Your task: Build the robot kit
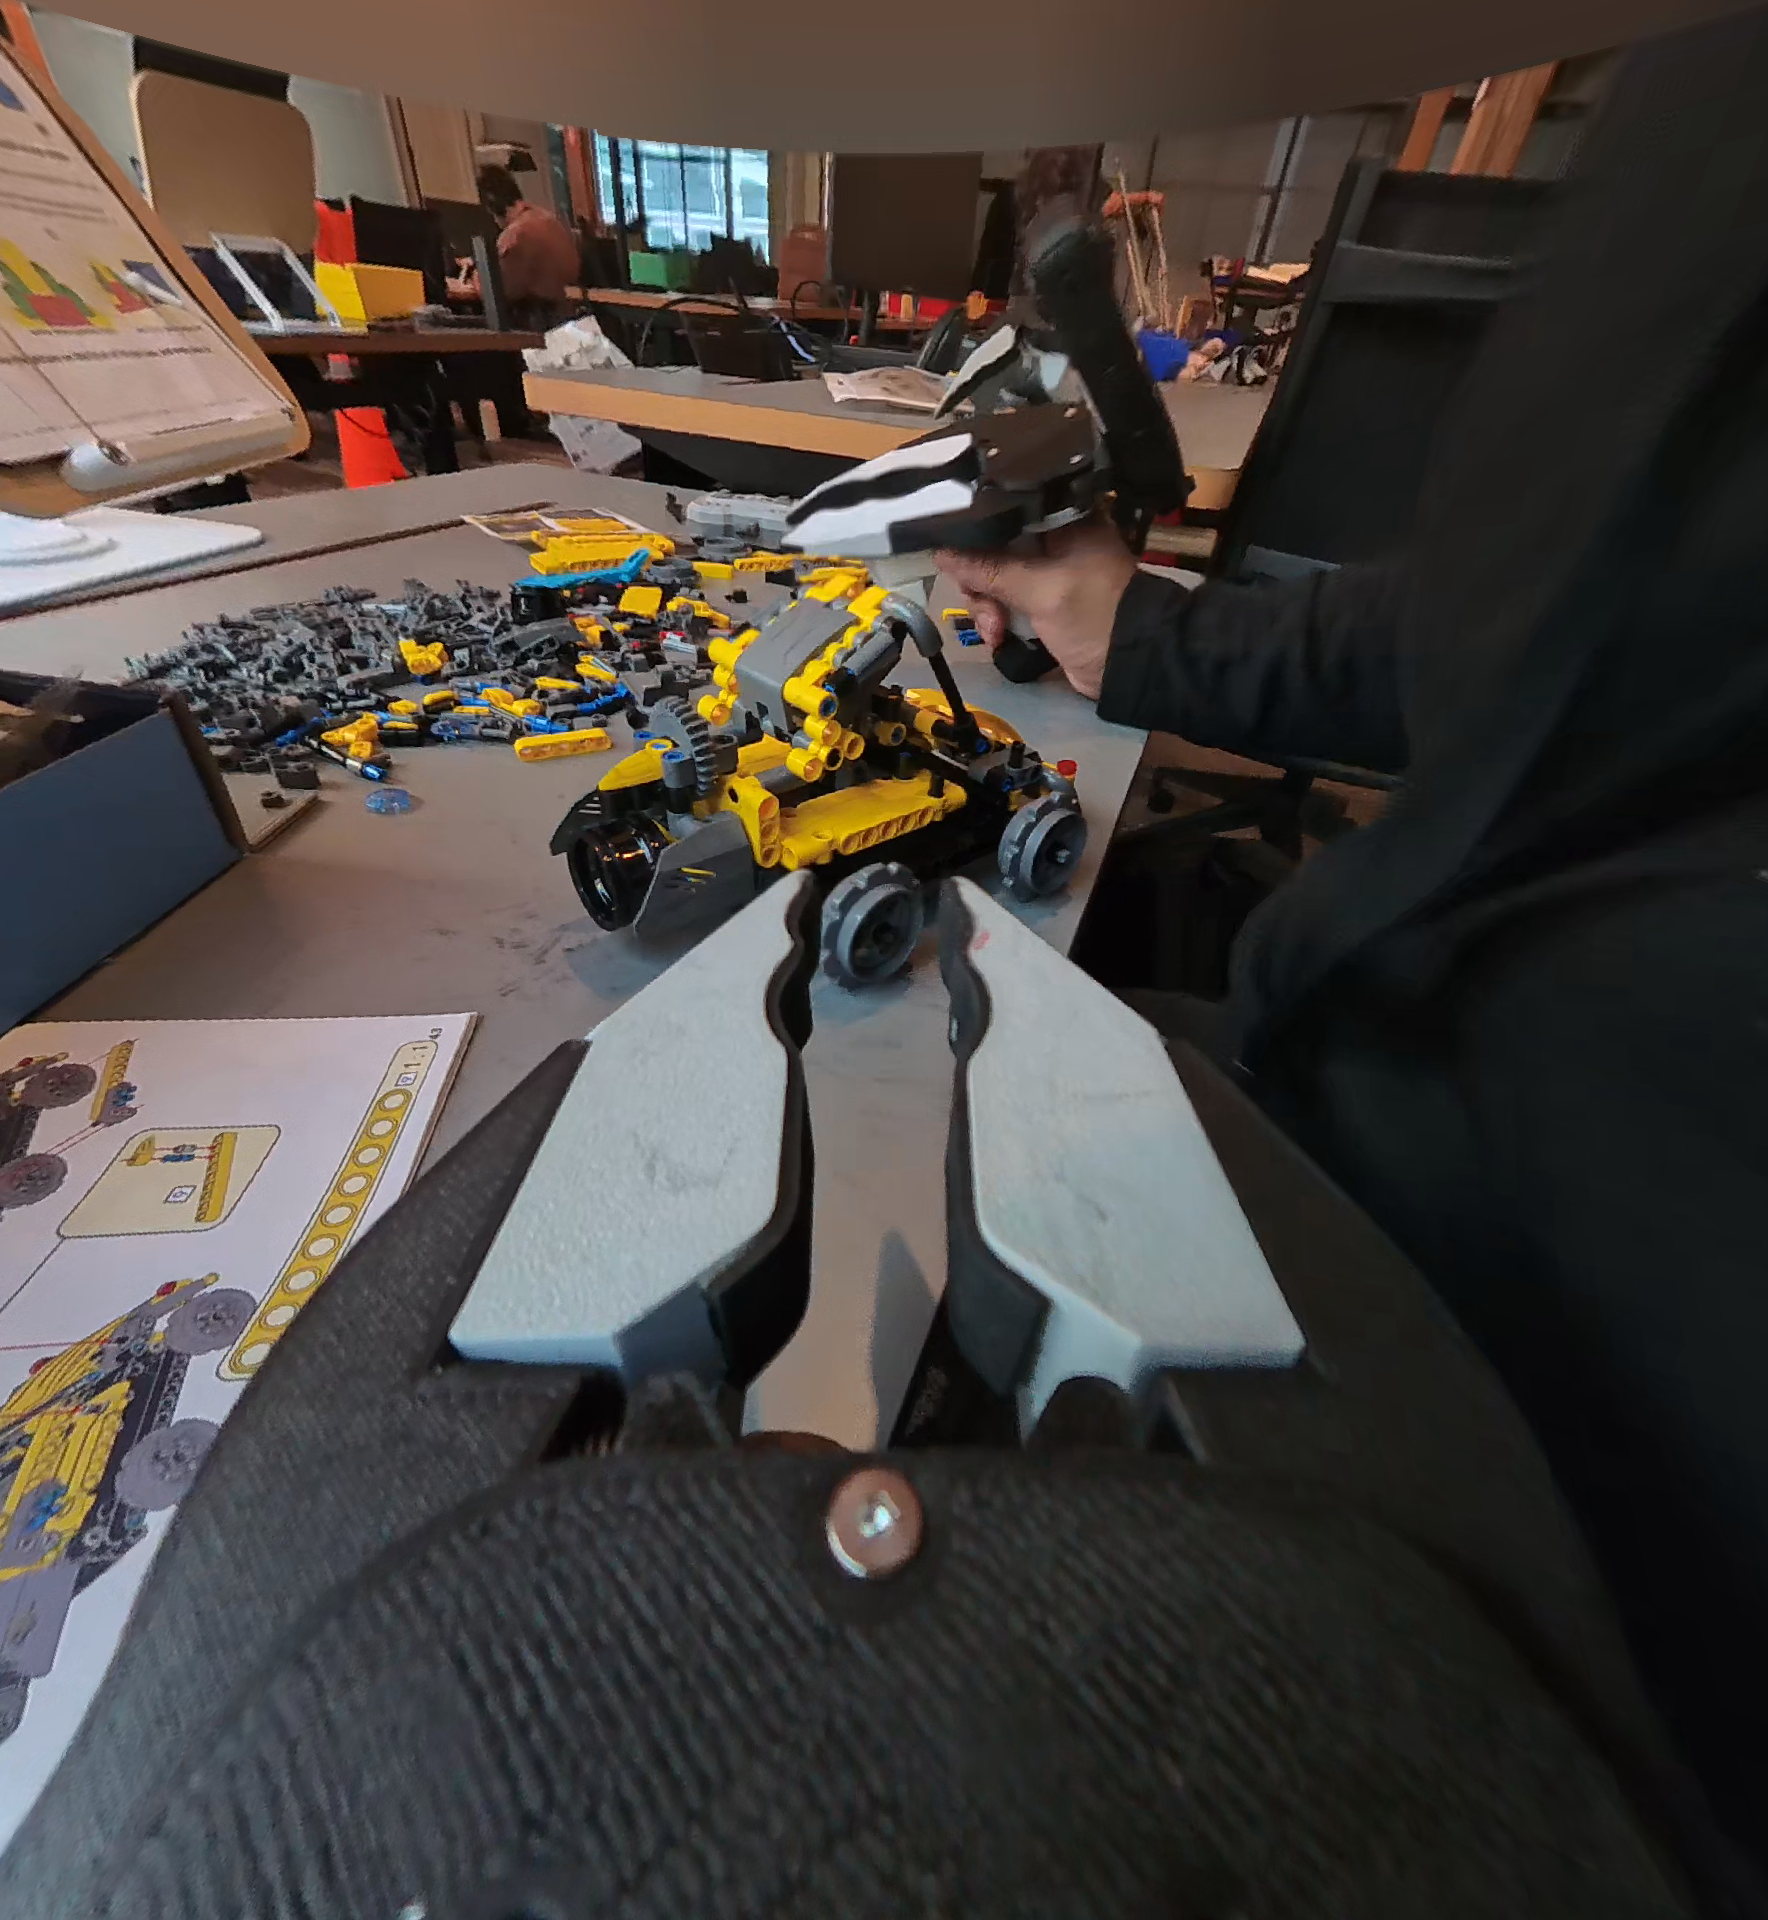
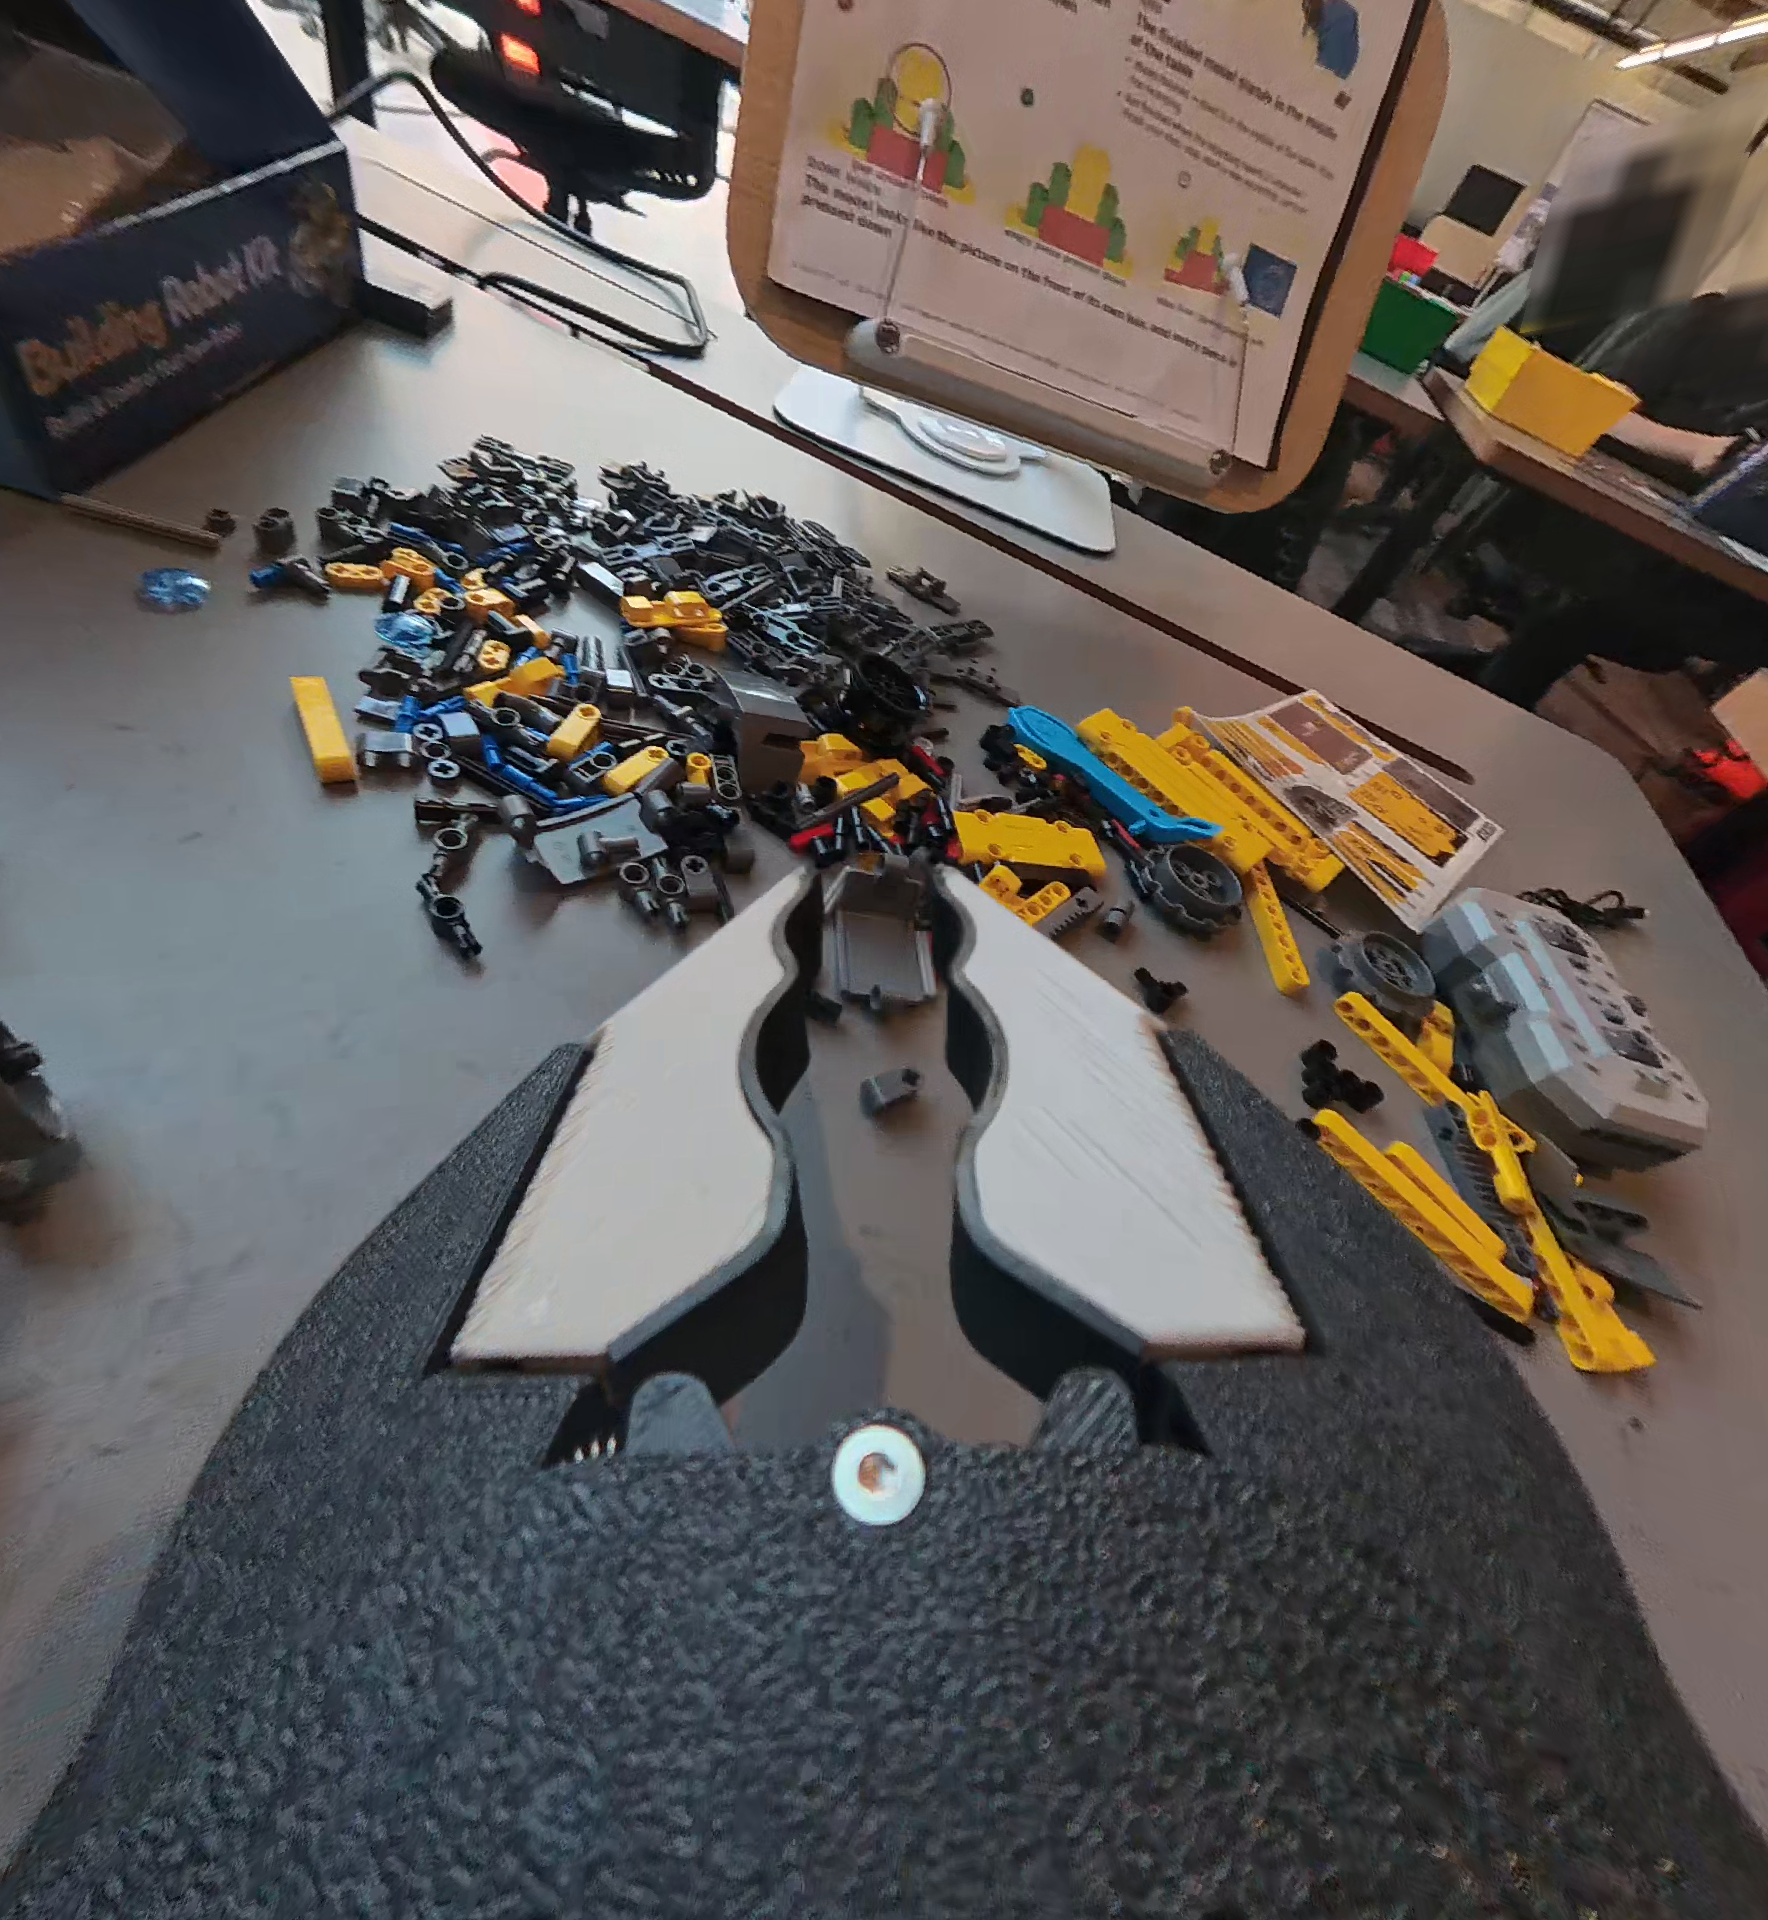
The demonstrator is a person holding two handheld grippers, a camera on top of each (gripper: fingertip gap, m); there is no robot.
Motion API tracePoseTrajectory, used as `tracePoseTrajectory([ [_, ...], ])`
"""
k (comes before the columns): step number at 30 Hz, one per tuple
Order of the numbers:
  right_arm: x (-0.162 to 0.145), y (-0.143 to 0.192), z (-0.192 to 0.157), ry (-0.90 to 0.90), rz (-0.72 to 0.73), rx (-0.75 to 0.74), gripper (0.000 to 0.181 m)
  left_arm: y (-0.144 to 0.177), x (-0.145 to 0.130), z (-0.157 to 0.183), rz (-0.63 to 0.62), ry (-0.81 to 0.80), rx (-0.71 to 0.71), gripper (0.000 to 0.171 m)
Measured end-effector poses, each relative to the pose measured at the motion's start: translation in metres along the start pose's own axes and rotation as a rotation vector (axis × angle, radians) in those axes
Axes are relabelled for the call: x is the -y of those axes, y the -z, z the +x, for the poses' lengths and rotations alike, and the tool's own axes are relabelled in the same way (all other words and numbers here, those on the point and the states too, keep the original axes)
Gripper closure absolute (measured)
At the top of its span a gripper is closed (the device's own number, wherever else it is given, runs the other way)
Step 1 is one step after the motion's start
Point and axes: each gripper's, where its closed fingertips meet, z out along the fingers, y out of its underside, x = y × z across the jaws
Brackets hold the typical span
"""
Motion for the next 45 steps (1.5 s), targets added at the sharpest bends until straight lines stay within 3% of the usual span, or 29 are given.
tracePoseTrajectory([
  [3,-0.012,-0.009,0.002,0.029,-0.091,-0.031,0.161,0.007,0.008,0.003,0.067,-0.024,-0.008,0.151],
  [7,-0.028,-0.02,0.005,0.068,-0.205,-0.071,0.161,0.011,0.011,-0.004,0.088,0.064,-0.009,0.151],
  [17,-0.047,-0.028,0.02,0.117,-0.338,-0.194,0.171,0.025,0.017,-0.004,0.11,0.117,-0.031,0.146],
  [27,-0.048,-0.024,0.038,0.099,-0.355,-0.32,0.18,0.014,0.01,0.013,0.048,0.075,-0.031,0.151],
  [31,-0.026,-0.007,0.049,-0.027,-0.193,-0.372,0.18,0.011,0.009,0.021,0.011,0.025,-0.022,0.146],
  [33,-0.022,0.013,0.05,-0.194,-0.125,-0.316,0.173,0.01,0.012,0.023,0.031,0.026,-0.02,0.147],
  [35,-0.026,0.039,0.061,-0.248,-0.092,-0.283,0.171,0.005,0.007,0.027,0.011,0.046,-0.043,0.143],
  [40,-0.073,0.083,0.098,-0.281,-0.245,-0.16,0.164,-0.003,0.002,0.035,0.001,0.056,-0.069,0.141],
  [45,-0.093,0.091,0.095,-0.241,-0.33,0.006,0.165,-0.011,-0.005,0.023,-0.037,0.081,-0.02,0.14],
])
